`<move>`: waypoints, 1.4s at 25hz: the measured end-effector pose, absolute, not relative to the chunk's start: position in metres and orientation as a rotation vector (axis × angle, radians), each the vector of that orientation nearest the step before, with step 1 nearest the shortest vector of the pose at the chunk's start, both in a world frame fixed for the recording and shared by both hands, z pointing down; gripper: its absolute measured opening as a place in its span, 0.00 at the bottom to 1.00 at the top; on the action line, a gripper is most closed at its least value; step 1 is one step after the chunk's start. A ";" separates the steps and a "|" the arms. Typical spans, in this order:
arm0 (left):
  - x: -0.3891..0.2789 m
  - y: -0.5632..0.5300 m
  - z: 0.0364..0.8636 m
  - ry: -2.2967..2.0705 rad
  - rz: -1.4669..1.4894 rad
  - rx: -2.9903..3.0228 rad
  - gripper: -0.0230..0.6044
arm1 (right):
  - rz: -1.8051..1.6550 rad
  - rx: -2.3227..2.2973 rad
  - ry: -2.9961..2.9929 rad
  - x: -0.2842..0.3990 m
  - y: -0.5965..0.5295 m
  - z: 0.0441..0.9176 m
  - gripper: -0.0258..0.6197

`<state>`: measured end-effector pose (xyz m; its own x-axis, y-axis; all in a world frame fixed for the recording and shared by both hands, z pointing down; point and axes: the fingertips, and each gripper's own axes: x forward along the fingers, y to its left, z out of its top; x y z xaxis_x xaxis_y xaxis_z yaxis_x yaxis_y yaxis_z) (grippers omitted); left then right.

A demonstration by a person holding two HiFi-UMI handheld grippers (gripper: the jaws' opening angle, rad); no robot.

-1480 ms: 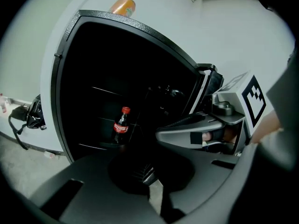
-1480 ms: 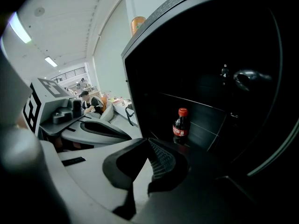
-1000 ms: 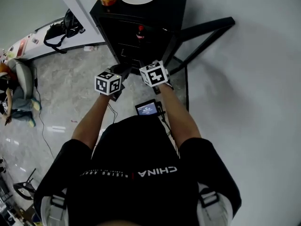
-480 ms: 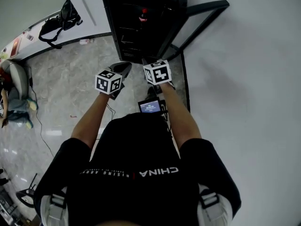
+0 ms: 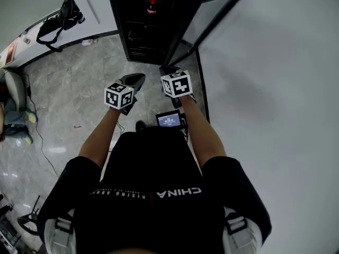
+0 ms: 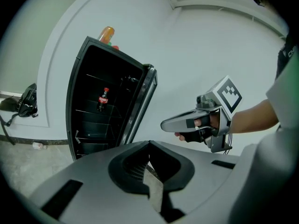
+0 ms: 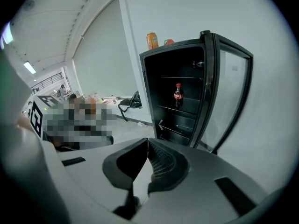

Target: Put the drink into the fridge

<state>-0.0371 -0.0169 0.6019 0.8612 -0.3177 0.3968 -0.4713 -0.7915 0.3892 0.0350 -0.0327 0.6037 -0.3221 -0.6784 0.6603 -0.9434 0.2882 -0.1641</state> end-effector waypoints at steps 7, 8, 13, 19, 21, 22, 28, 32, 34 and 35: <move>-0.012 -0.017 0.604 -0.648 0.415 2.490 0.05 | 0.739 1.345 -2.136 0.057 -0.026 0.607 0.06; -0.007 -0.015 0.604 -0.653 0.421 2.489 0.05 | 0.720 1.330 -2.145 0.060 -0.026 0.605 0.06; 0.004 -0.004 0.596 -0.665 0.449 2.517 0.05 | 0.658 1.285 -2.199 0.056 -0.029 0.594 0.06; 0.002 -0.006 0.584 -0.705 0.476 2.540 0.05 | 0.681 1.281 -2.253 0.050 -0.029 0.588 0.06; 0.003 -0.006 0.581 -0.712 0.476 2.544 0.05 | 0.696 1.283 -2.254 0.052 -0.028 0.589 0.06; 0.004 -0.005 0.581 -0.713 0.476 2.546 0.05 | 0.697 1.285 -2.253 0.054 -0.027 0.589 0.06; 0.008 0.001 0.581 -0.720 0.474 2.549 0.05 | 0.678 1.288 -2.257 0.059 -0.021 0.582 0.06; 0.012 0.004 0.578 -0.723 0.470 2.555 0.05 | 0.672 1.284 -2.261 0.062 -0.017 0.580 0.06; 0.015 0.005 0.579 -0.723 0.473 2.560 0.05 | 0.670 1.279 -2.260 0.064 -0.015 0.581 0.06; 0.016 0.005 0.580 -0.723 0.475 2.562 0.05 | 0.669 1.278 -2.260 0.064 -0.014 0.582 0.06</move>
